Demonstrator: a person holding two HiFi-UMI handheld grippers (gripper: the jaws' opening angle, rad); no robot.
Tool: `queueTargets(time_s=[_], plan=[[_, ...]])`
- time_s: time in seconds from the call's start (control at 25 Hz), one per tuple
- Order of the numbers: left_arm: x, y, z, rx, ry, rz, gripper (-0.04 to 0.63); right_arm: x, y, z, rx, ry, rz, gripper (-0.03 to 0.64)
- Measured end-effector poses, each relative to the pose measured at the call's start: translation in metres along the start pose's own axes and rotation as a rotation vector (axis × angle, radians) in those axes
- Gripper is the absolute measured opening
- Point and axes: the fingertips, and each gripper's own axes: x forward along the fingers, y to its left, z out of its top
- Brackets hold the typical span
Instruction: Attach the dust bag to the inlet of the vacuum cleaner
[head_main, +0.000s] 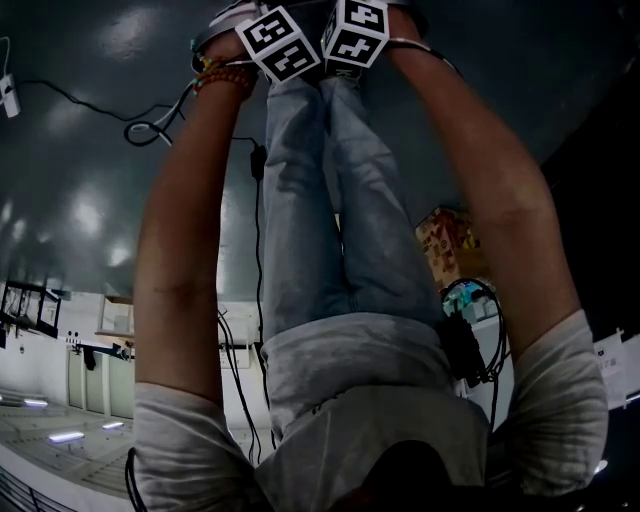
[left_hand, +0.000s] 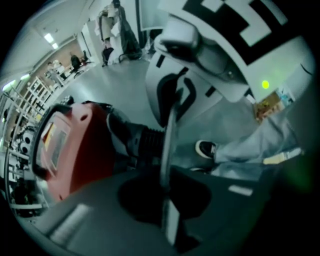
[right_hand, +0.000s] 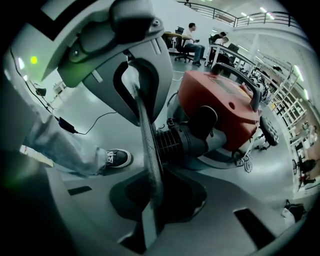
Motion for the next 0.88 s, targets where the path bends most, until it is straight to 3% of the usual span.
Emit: queueTargets(time_s=[0.24,0.56,0.72,0.88], plan=[[0.007,0.004,-0.006,-0.066,0.001,-0.031,0.015,-0.02,-0.001,0.01,-0.02,-0.009,-0.032,0.034],[-0.003,0.014,0.014,0.033,-0.007,-0.005,0.015,0.001,-0.01,-0.011,0.056,0.02,-0.003,0.035],[0.009,0.012,-0.003,-0.04,0.007,-0.034,0.014,-0.015,-0.004,0.004,-0.003,0.016,-0.027,0.035],[0.009,0.012,-0.001,-0.042,0.015,-0.027,0.014,0.0,-0.011,-0.003,0.024,0.02,0.035,0.037]])
